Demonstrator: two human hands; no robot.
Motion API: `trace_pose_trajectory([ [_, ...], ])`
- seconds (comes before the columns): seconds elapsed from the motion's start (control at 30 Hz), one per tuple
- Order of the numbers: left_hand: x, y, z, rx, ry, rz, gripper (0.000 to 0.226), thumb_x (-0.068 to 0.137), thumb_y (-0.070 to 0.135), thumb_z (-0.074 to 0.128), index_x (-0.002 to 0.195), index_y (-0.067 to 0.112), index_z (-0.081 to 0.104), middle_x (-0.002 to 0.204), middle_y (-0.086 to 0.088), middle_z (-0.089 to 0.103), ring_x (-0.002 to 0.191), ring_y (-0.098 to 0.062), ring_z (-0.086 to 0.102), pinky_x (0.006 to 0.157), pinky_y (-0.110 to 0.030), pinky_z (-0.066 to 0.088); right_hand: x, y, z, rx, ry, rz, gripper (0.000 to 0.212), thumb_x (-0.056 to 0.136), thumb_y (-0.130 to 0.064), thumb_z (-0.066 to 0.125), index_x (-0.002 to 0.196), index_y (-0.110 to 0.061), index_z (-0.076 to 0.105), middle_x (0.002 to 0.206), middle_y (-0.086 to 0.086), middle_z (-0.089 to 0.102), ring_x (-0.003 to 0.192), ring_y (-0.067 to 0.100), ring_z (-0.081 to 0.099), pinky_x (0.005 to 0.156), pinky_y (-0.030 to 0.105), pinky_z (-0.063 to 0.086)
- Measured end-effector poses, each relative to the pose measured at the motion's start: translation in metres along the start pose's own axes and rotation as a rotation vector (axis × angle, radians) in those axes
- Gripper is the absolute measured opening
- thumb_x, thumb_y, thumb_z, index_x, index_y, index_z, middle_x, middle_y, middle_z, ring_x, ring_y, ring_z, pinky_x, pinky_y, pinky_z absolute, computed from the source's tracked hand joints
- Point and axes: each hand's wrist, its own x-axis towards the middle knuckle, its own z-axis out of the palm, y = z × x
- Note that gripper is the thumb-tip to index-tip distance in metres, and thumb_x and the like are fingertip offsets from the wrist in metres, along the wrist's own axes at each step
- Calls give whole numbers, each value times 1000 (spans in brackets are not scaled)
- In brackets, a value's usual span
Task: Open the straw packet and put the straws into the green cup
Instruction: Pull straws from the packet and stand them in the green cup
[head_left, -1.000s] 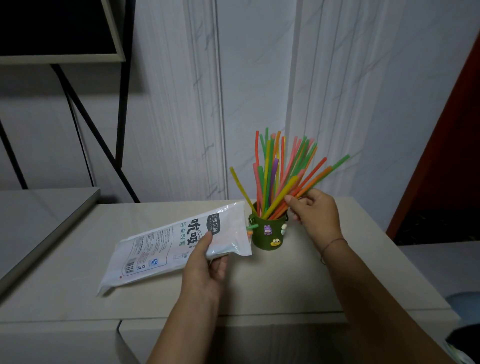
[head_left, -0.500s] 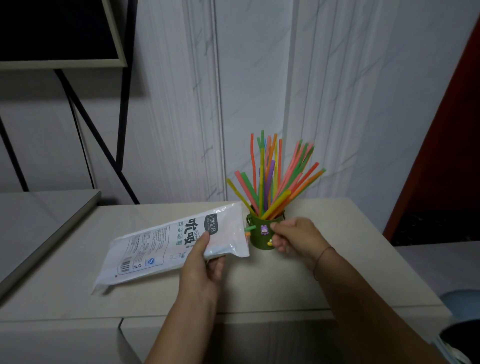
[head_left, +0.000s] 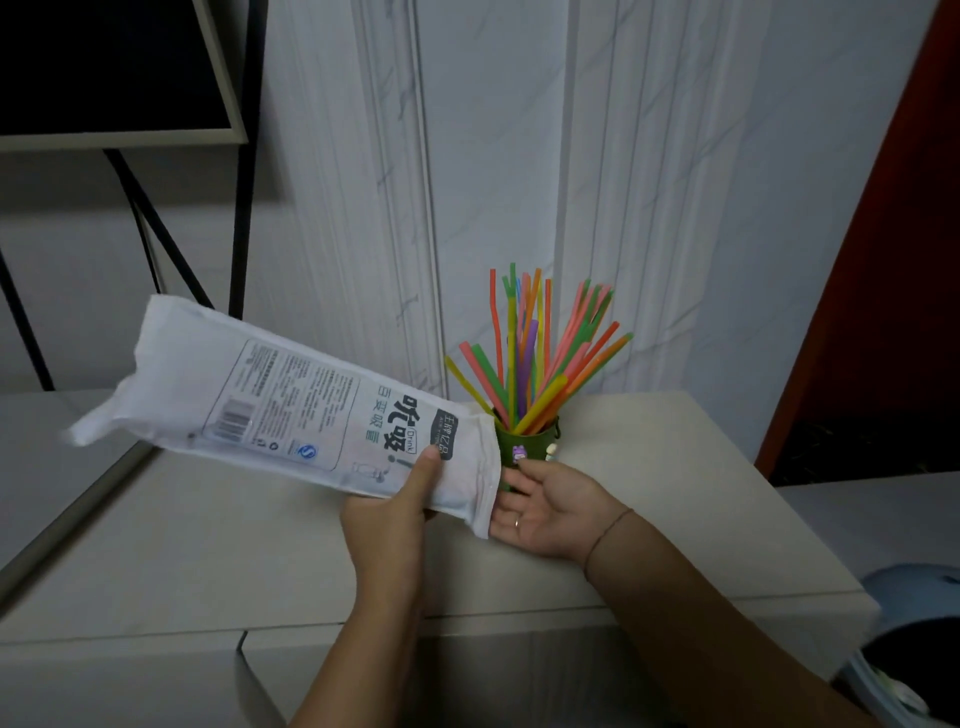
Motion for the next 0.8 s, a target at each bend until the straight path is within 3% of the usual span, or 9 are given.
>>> trace_pose_trajectory([
  [0.1, -1, -1, -1, 42, -35, 20, 32, 66, 21, 84, 96, 25, 72, 99, 9, 75, 91, -11, 71, 75, -36, 59, 3, 1, 1, 25, 17, 1, 41, 98, -33, 40, 125, -5, 54, 130, 20, 55, 123, 34, 50, 87, 47, 42],
  [0.2, -1, 0, -1, 36, -47, 18, 26, 66, 23, 84, 89, 31, 74, 96, 11, 76, 86, -9, 72, 65, -30, 59, 5, 1, 0, 6, 45, -12, 38, 99, -31, 38, 112, -2, 59, 109, 19, 62, 118, 34, 54, 83, 47, 44],
  [0.37, -2, 7, 1, 22, -56, 20, 24, 71, 32, 80, 83, 52, 71, 91, 23, 73, 82, 1, 70, 58, -25, 58, 3, 2, -2, -53, 86, -12, 34, 98, -28, 39, 88, -6, 64, 91, 15, 64, 80, 27, 62, 64, 40, 51],
  [0.47, 0, 8, 0, -36, 20, -42, 14, 72, 36, 79, 82, 41, 72, 89, 19, 75, 81, -5, 72, 55, -25, 56, 0, 1, 1, -192, 127, -36, 29, 96, -27, 45, 78, -9, 60, 81, 11, 60, 63, 19, 57, 47, 21, 47],
  [0.57, 2, 6, -2, -78, 86, -135, 24, 70, 43, 79, 88, 30, 68, 85, 13, 76, 79, -11, 73, 54, -24, 55, 0, 3, 7, -233, 97, -143, 19, 94, -17, 51, 78, -7, 58, 67, 8, 56, 41, 10, 49, 36, 13, 39],
  [0.67, 4, 5, -5, -126, 117, -232, 30, 72, 43, 78, 94, 27, 66, 91, 9, 75, 81, -12, 72, 55, -25, 55, 0, 4, 9, -199, 19, -295, 14, 91, 1, 51, 80, 0, 60, 64, 9, 58, 41, 7, 53, 39, 15, 46],
  [0.8, 8, 6, -11, -250, 144, -382, 24, 78, 28, 75, 99, 25, 63, 104, 3, 72, 87, -12, 70, 54, -24, 56, -6, -6, 3, -275, 45, -411, 10, 86, 7, 58, 77, 3, 62, 62, 11, 58, 42, 7, 57, 47, 17, 53],
])
